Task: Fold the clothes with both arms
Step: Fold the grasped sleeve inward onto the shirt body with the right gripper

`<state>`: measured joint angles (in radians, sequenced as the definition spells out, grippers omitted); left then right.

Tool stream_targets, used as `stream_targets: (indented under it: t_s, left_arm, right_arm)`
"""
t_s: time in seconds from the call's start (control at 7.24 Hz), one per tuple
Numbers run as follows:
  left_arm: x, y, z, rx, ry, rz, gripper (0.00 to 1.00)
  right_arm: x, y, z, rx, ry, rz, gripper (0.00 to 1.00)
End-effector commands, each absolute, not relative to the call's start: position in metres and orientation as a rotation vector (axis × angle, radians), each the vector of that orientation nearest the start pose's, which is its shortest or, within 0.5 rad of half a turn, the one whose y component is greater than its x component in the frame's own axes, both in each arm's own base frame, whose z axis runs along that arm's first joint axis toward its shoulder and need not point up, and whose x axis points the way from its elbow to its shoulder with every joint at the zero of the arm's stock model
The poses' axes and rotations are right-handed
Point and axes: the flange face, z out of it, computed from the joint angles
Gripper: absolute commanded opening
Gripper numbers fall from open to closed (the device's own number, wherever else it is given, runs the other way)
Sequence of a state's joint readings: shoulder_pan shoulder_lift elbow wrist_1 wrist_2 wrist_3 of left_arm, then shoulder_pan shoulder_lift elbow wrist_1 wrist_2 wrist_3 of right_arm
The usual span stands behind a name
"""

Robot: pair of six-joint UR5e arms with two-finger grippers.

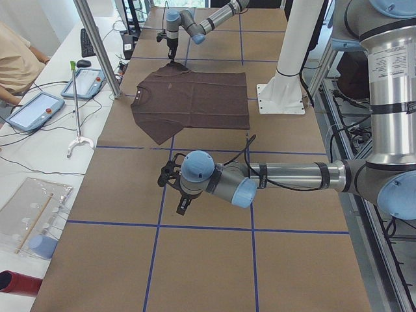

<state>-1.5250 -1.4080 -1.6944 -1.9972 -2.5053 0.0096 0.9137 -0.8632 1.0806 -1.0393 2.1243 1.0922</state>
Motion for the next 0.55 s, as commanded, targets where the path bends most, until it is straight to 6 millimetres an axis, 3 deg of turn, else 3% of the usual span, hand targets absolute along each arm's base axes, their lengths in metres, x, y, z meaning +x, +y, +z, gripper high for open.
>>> stream_targets:
  t_s: [0.0, 0.28, 0.41]
  left_arm:
    - [-0.031, -0.439, 0.61, 0.335, 0.959, 0.221, 1.0]
    - [-0.031, -0.44, 0.606, 0.332, 0.968, 0.208, 1.0]
    - [-0.03, -0.443, 0.601, 0.301, 0.991, 0.146, 1.0]
  right_arm:
    - [-0.476, -0.672, 0.306, 0.055, -0.943, 0.226, 0.0]
    - [-0.536, -0.678, 0.271, 0.083, -0.895, 0.255, 0.0]
    - [-0.537, -0.679, 0.269, 0.086, -0.899, 0.253, 0.11]
